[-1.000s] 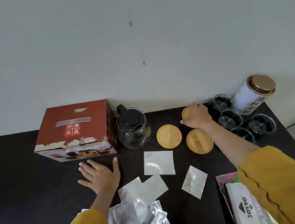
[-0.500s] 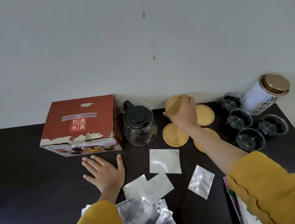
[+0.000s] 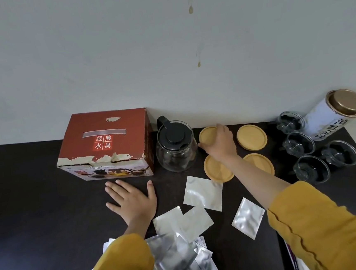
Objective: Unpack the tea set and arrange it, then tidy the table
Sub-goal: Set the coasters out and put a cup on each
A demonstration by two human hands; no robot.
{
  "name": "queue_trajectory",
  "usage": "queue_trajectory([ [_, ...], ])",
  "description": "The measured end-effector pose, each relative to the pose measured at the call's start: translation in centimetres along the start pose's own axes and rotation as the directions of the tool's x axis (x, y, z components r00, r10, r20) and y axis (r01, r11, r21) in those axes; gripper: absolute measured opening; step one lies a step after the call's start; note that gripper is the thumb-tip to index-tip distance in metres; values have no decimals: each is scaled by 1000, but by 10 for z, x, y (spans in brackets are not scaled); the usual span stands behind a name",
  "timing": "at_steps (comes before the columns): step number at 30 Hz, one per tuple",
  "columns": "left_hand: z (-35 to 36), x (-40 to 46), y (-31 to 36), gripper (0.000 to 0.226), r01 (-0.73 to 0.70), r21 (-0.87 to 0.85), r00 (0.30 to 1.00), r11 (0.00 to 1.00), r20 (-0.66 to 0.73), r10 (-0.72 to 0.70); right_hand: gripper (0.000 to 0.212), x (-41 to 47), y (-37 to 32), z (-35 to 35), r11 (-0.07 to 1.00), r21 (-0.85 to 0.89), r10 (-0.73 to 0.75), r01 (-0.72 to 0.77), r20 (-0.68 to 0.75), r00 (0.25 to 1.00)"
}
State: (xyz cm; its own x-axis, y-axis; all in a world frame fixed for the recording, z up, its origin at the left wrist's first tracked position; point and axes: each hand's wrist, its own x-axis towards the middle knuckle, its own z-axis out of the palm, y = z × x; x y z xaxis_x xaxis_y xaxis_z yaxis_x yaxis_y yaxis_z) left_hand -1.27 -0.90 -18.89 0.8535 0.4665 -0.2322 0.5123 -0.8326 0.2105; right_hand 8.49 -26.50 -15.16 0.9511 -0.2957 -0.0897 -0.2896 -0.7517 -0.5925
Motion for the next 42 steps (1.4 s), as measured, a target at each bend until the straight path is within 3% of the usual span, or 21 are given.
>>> queue_trajectory([
  [4, 0, 1, 0, 98, -7, -1, 1000, 1000, 8, 7, 79, -12, 10, 0, 998, 46, -40, 42, -42, 998],
  [9, 1, 0, -1, 98, -16, -16, 1000, 1000, 5, 16, 62, -36, 34, -22, 989, -65, -139, 134, -81, 987],
  [13, 0, 1, -2, 98, -12, -1, 1000, 1000, 10, 12, 59, -34, 57, -66, 982, -130, -159, 134, -205, 966],
  [17, 0, 0, -1, 98, -10, -9, 1000, 1000, 7, 10, 60, 6, 82, -117, 958, -261, 50, -115, -244, 968],
  [20, 0, 0, 0, 97, -5, -9, 1000, 1000, 6, 6, 75, 39, 100, -137, 852, -416, 289, -319, -135, 948],
  [23, 0, 0, -1, 97, -1, -9, 1000, 1000, 4, 2, 81, 55, 109, -144, 780, -551, 355, -295, 2, 935],
  [27, 1, 0, 0, 98, -3, -20, 1000, 1000, -10, 3, 71, 58, 105, -148, 738, -612, 366, -287, 5, 931],
  [31, 3, 1, 0, 98, -2, -23, 1000, 1000, -18, 1, 81, 50, 98, -153, 735, -579, 381, -352, -76, 921],
  [34, 2, 1, 0, 98, 0, -25, 1000, 1000, -19, -1, 75, 40, 90, -154, 781, -528, 268, -332, -197, 943],
  [38, 2, 0, 0, 98, -2, -40, 1000, 999, -21, 1, 65, 19, 74, -139, 930, -347, 11, -125, -315, 949],
  [42, 1, 0, 0, 98, -4, -49, 1000, 999, -27, 3, 80, -1, 46, -108, 998, -57, -50, 39, -200, 978],
])
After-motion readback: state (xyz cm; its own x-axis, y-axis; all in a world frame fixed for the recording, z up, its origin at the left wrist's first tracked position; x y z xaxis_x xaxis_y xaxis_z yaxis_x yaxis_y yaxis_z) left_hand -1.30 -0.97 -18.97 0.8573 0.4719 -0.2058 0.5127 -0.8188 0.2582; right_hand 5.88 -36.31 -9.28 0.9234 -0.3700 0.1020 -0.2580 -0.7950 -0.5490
